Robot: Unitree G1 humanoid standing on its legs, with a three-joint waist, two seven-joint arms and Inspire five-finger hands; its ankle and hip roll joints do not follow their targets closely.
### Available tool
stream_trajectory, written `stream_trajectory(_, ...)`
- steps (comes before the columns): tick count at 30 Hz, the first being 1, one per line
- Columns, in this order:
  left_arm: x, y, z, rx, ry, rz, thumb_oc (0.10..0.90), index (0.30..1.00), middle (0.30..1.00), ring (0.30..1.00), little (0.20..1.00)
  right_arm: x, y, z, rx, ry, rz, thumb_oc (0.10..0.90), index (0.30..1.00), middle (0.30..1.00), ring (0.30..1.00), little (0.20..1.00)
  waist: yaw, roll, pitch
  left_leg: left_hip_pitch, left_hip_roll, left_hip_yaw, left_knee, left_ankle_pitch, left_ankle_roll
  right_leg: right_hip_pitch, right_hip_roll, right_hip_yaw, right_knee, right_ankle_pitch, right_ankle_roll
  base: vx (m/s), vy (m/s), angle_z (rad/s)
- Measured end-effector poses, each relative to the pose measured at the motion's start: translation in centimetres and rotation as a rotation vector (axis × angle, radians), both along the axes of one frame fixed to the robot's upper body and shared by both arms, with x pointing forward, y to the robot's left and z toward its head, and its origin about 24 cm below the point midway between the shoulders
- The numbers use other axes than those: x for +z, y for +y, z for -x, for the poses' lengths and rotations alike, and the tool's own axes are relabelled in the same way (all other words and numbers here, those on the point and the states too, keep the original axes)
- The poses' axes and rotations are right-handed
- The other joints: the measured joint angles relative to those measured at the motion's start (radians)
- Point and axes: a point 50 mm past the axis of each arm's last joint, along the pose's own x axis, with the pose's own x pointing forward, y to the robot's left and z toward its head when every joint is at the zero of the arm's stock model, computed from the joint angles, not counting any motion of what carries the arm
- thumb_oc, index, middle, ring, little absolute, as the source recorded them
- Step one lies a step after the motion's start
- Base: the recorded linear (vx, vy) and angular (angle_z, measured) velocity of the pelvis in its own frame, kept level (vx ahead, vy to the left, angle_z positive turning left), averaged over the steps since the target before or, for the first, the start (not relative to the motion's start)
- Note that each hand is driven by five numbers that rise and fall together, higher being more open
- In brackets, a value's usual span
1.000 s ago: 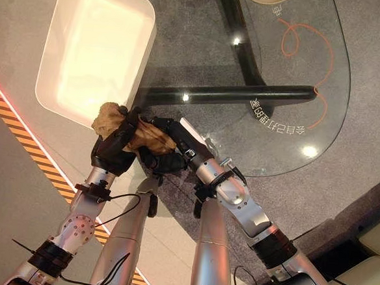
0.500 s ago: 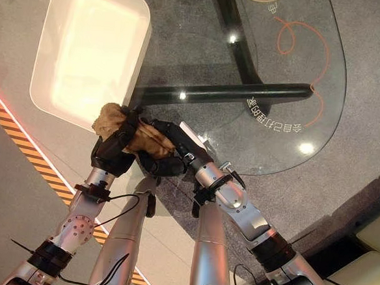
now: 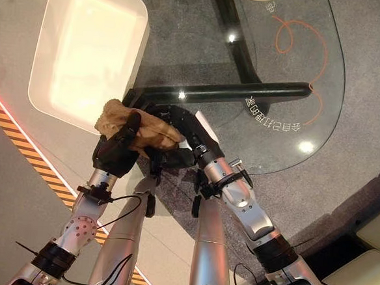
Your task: Wipe the table with a cloth and put it in the basket.
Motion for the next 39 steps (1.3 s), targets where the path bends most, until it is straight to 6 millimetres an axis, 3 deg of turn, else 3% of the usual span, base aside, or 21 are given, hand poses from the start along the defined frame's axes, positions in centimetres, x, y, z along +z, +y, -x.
stream_trajectory(2,0.1,-0.1,0.1,-0.009,-0.014,0.000,0.594,0.724,0.724,0.724,0.694,0.1,-0.2,0.2,-0.008,-0.007,-0.015,0.800,0.900,0.900,0.900,0.900,0.000,0.000,0.000,0.000,0.001,0.000,-0.003,0.000,0.000,0.000,0.001,0.000,-0.004,0.002,0.000,0.00,0.000,0.00)
stream_trajectory(4,0.1,-0.1,0.1,-0.010,-0.016,0.002,0.556,0.691,0.691,0.691,0.656,0.3,-0.4,0.2,-0.015,-0.016,-0.024,0.800,0.900,0.900,0.900,0.900,-0.001,-0.001,0.000,-0.002,0.002,0.002,-0.006,0.000,0.000,0.000,0.003,0.001,-0.012,0.006,0.001,0.01,0.006,-0.02)
stream_trajectory(5,0.1,-0.1,0.1,-0.011,-0.015,0.002,0.440,0.592,0.592,0.592,0.540,0.3,-0.5,0.2,-0.017,-0.017,-0.025,0.800,0.900,0.900,0.900,0.900,-0.003,-0.001,0.000,-0.002,0.002,0.002,-0.006,0.000,0.000,0.000,0.003,0.001,-0.013,0.006,0.001,0.00,0.000,0.00)
stream_trajectory(6,0.1,-0.1,0.1,-0.011,-0.015,0.001,0.427,0.580,0.580,0.580,0.527,0.3,-0.5,0.2,-0.016,-0.020,-0.027,0.800,0.900,0.900,0.900,0.900,-0.005,-0.002,0.000,-0.002,0.002,0.002,-0.006,0.000,0.000,0.000,0.003,0.001,-0.013,0.006,0.001,0.00,0.000,0.00)
stream_trajectory(8,0.1,0.0,0.1,-0.009,-0.015,0.001,0.100,0.300,0.300,0.300,0.200,0.4,-0.4,0.2,-0.013,-0.027,-0.032,0.800,0.900,0.900,0.900,0.900,-0.007,-0.003,0.000,-0.003,0.002,0.002,-0.006,0.000,0.000,0.000,0.003,0.001,-0.014,0.006,0.001,0.00,0.000,0.00)
stream_trajectory(32,0.3,0.3,0.0,0.001,-0.032,0.045,0.100,0.300,0.300,0.300,0.200,0.9,0.2,0.8,0.029,-0.056,-0.062,0.800,0.900,0.900,0.900,0.900,-0.016,-0.004,0.000,-0.002,0.004,0.002,-0.006,0.000,0.000,0.001,0.004,0.000,-0.015,0.007,0.001,0.00,0.000,0.00)
stream_trajectory(39,0.3,0.6,0.1,0.016,-0.046,0.050,0.100,0.300,0.300,0.300,0.200,1.3,-0.5,1.0,0.032,-0.044,-0.227,0.800,0.900,0.900,0.900,0.900,-0.017,-0.004,0.000,0.003,0.007,0.002,-0.002,0.000,0.000,0.013,0.009,0.001,-0.026,0.014,0.001,0.00,0.000,0.00)
